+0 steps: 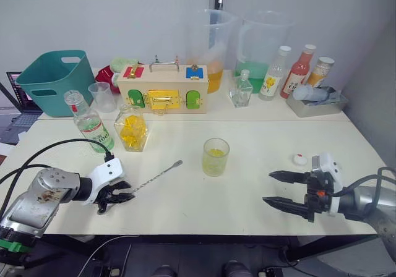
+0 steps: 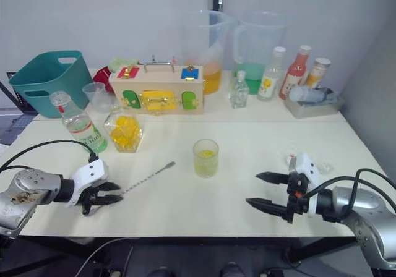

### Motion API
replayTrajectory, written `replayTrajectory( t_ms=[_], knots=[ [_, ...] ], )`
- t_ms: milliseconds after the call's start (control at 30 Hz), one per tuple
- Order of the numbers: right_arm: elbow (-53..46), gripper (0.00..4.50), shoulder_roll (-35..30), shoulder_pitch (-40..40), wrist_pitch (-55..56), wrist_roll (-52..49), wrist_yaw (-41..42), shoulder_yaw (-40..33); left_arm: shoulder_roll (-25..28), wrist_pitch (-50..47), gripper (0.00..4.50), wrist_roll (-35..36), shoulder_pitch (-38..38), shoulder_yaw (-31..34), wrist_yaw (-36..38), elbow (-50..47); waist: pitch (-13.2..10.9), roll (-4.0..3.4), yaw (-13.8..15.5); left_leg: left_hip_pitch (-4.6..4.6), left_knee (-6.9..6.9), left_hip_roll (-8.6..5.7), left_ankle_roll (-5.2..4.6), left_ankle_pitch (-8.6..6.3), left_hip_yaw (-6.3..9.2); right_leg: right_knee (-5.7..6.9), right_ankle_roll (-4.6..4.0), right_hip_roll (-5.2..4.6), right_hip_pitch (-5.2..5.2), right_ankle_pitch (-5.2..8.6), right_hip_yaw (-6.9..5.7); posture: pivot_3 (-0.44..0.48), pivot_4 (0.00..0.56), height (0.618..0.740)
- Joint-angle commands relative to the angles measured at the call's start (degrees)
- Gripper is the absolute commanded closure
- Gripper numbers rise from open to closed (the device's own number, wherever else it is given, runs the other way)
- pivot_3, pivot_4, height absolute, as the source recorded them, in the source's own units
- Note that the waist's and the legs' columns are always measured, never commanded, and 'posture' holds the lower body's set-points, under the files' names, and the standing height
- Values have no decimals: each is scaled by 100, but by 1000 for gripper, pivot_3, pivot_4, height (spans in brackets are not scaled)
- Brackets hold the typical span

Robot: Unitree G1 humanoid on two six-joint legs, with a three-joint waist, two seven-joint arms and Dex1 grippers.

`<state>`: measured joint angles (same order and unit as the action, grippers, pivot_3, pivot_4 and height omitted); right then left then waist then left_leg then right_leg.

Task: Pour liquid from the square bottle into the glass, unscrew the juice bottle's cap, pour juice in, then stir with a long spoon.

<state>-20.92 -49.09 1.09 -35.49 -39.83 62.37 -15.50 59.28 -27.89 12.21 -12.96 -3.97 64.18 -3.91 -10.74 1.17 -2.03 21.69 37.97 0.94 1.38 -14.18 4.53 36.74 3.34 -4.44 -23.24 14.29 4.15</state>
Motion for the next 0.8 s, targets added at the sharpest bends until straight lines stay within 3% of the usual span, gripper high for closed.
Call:
replayTrajectory(
  t_ms=[33,100,400,800],
  knots=[
    [-203,0,-27,33,72,-142,-46,-237,38,-244,4011,-148,192,-342,187,66,4,-7,-30,-5,-5,0,0,0,0,0,-1,0,2,1,0,0,150,740],
    [-197,0,-44,82,49,-146,-60,-226,-89,-244,4464,-111,130,-252,101,83,11,-18,-44,-10,-8,0,0,0,0,1,-1,0,4,4,0,0,150,740],
    [-68,0,-96,344,0,-124,-15,-149,-361,-550,4464,362,-472,387,99,372,23,-39,14,-9,-9,-3,0,0,1,1,2,-2,7,6,0,0,150,740],
    [58,0,-46,867,-204,-439,-48,-149,-852,-1383,4464,1524,-1229,1257,-192,-9,1,1,-22,9,-9,-1,0,0,7,1,1,0,-7,5,-5,0,150,740]
  ],
)
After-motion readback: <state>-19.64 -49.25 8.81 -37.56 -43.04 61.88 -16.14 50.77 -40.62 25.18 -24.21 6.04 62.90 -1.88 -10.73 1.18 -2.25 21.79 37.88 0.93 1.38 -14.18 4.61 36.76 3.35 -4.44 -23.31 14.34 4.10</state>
